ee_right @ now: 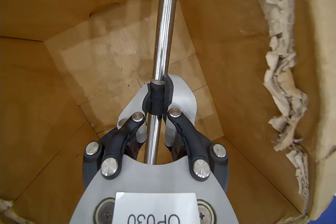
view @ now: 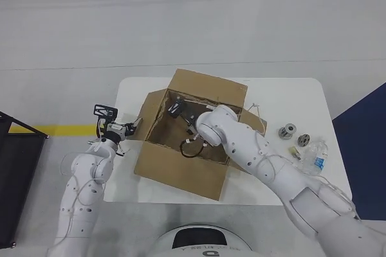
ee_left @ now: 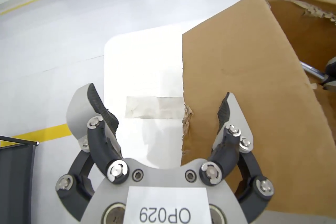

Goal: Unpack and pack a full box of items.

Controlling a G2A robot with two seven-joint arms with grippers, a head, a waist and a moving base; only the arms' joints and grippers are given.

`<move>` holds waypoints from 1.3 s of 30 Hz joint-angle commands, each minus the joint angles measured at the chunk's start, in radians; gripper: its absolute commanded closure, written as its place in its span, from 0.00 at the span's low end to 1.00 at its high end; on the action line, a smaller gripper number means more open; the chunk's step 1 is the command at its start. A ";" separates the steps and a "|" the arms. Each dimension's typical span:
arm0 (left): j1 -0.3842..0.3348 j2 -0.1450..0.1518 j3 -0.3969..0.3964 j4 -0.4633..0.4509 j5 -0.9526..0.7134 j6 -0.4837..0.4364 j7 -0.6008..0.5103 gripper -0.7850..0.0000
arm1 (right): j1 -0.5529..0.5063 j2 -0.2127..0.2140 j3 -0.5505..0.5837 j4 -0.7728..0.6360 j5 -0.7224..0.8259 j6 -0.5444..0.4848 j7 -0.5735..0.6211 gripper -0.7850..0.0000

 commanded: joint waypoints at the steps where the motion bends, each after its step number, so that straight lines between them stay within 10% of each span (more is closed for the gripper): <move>1: 0.002 0.001 0.000 -0.003 -0.001 0.000 0.001 0.00 | 0.008 -0.010 -0.010 0.039 0.005 0.001 -0.006 1.00; 7: 0.005 0.005 0.004 -0.008 0.007 0.002 0.000 0.00 | 0.035 -0.041 -0.028 0.143 0.022 0.033 -0.008 1.00; 9: 0.005 0.005 0.006 -0.009 0.007 0.004 -0.001 0.00 | 0.040 -0.051 -0.032 0.162 0.035 0.032 -0.014 0.74; 14: 0.005 0.007 0.013 -0.010 0.002 0.013 -0.005 0.00 | 0.044 -0.066 -0.037 0.204 0.042 0.021 -0.029 0.52; 22: 0.010 0.009 0.022 -0.018 0.005 0.025 -0.006 0.00 | 0.003 -0.032 0.069 0.027 0.036 0.003 -0.065 0.57; 30: 0.013 0.014 0.026 -0.034 0.019 0.023 -0.014 0.00 | -0.525 0.134 0.609 -0.783 -0.077 -0.082 -0.068 0.59; 36: 0.015 0.016 0.022 -0.051 0.001 0.031 -0.003 0.00 | -0.922 0.175 1.049 -0.906 0.048 -0.155 -0.250 0.54; 37: 0.015 0.016 0.023 -0.051 0.000 0.033 -0.002 0.00 | -0.954 0.176 1.098 -0.879 0.084 -0.157 -0.263 0.46; 39: 0.015 0.016 0.024 -0.051 0.000 0.033 -0.002 0.00 | -0.972 0.178 1.134 -0.863 0.111 -0.153 -0.267 0.00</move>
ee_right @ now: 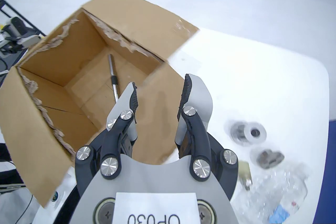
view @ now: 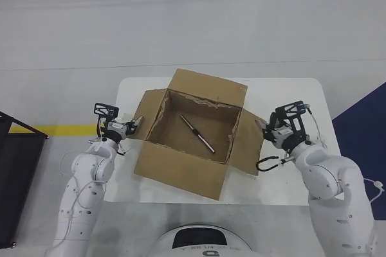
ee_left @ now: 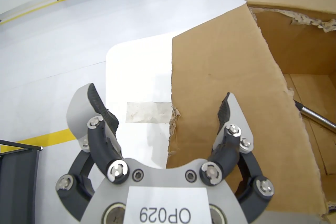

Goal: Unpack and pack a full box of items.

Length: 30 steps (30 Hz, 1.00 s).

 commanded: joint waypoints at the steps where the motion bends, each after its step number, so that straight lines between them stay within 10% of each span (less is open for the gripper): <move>1: 0.000 0.000 0.000 0.000 0.000 0.000 0.000 0.00 | -0.007 0.000 0.022 0.007 0.010 0.004 0.001 0.00; 14: 0.000 0.000 0.000 0.000 0.000 0.000 0.000 0.00 | 0.055 0.005 -0.014 0.079 -0.060 0.019 0.050 0.00; 25: 0.000 0.000 0.000 0.000 0.000 0.000 0.000 0.00 | 0.235 0.052 0.084 0.380 -0.126 -0.221 0.294 0.00; 30: 0.000 0.000 0.000 0.000 0.000 0.000 0.000 0.00 | 0.263 0.070 0.094 0.471 -0.172 -0.303 0.339 0.17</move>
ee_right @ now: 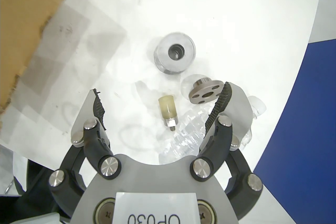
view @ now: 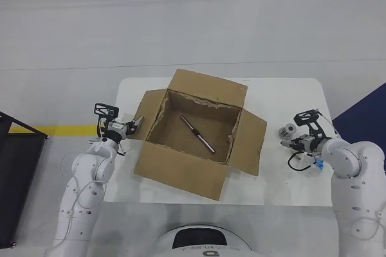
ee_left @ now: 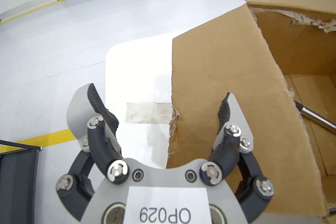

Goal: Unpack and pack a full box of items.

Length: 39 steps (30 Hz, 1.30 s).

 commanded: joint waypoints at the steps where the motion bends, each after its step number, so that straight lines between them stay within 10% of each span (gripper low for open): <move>1: 0.000 0.000 0.000 0.000 0.000 0.000 0.000 0.00 | 0.013 0.005 -0.006 0.042 -0.024 -0.017 0.001 0.20; 12: 0.000 0.000 0.000 0.000 0.000 0.000 0.000 0.00 | 0.062 0.021 -0.056 0.168 -0.098 -0.022 0.000 0.51; 26: 0.000 0.000 0.000 0.000 0.000 0.000 0.000 0.00 | 0.049 0.039 -0.079 0.186 -0.086 -0.029 0.016 0.57; 29: 0.000 0.000 0.000 0.000 0.000 0.000 0.000 0.00 | 0.043 0.041 -0.090 0.184 -0.086 -0.027 0.021 0.67; 32: 0.000 0.000 0.000 0.000 0.000 0.000 0.000 0.00 | 0.035 0.044 -0.097 0.177 -0.087 -0.024 0.022 1.00; 39: 0.000 0.000 0.000 0.000 0.000 0.000 0.000 0.00 | -0.039 0.051 -0.067 0.057 -0.050 -0.014 -0.033 1.00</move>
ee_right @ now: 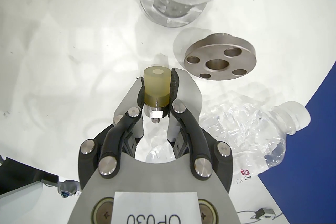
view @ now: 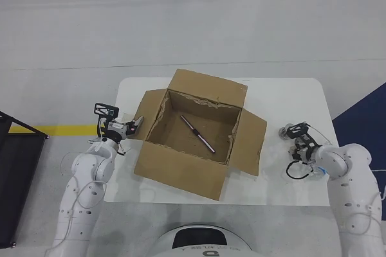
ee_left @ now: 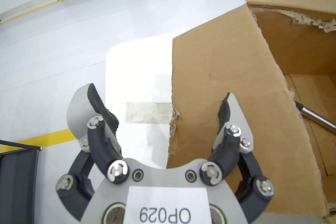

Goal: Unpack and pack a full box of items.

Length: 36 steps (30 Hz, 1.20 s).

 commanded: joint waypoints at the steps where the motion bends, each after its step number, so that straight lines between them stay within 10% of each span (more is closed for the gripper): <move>1: 0.000 0.000 0.000 0.000 0.000 0.000 0.000 0.00 | -0.035 0.002 0.022 -0.053 0.024 0.008 -0.025 1.00; 10: 0.000 0.000 0.000 0.000 0.000 0.000 0.000 0.00 | -0.233 -0.001 0.103 -0.385 0.262 0.012 -0.173 1.00; 24: 0.000 0.000 0.000 0.000 0.000 0.000 0.000 0.00 | -0.269 -0.004 0.083 -0.461 0.408 -0.017 -0.262 1.00; 30: 0.000 0.000 0.000 0.000 0.000 0.000 0.000 0.00 | -0.096 -0.007 -0.222 -0.613 0.277 -0.009 -0.164 1.00; 36: 0.000 0.000 0.000 0.000 0.000 0.000 0.000 0.00 | 0.229 -0.051 -0.624 -0.414 0.111 0.177 -0.039 1.00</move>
